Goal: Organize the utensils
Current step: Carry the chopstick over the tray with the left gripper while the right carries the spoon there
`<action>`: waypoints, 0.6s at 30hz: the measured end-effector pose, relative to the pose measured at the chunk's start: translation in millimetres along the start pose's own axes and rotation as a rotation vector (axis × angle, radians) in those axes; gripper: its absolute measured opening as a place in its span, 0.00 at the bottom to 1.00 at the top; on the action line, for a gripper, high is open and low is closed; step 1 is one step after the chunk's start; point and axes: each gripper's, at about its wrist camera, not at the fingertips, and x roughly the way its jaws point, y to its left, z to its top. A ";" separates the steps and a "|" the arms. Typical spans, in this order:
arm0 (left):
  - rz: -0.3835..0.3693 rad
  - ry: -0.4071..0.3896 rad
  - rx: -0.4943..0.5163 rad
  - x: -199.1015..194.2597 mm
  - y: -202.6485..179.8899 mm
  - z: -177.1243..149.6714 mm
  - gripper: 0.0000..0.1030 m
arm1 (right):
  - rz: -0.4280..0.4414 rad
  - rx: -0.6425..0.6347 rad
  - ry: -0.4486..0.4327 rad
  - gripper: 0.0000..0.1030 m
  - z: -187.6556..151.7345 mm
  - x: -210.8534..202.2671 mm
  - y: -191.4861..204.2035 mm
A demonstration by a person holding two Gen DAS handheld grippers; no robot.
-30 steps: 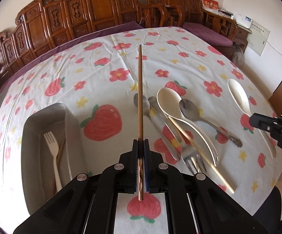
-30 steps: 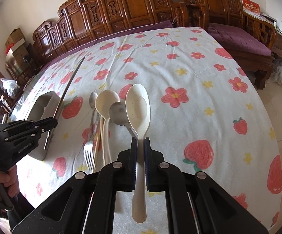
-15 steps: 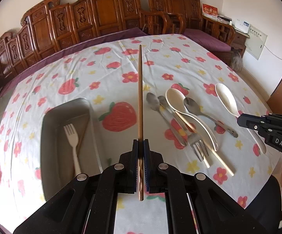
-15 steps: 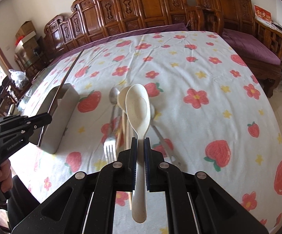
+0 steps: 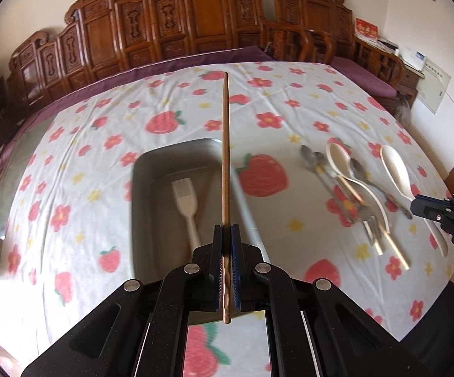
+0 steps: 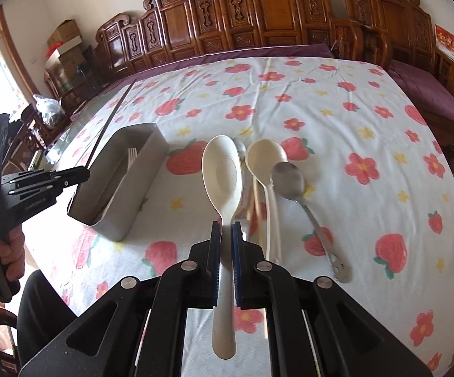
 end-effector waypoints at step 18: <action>0.016 0.047 -0.082 28.1 43.9 -18.2 0.04 | 0.058 -0.022 -0.003 0.08 34.8 23.3 71.2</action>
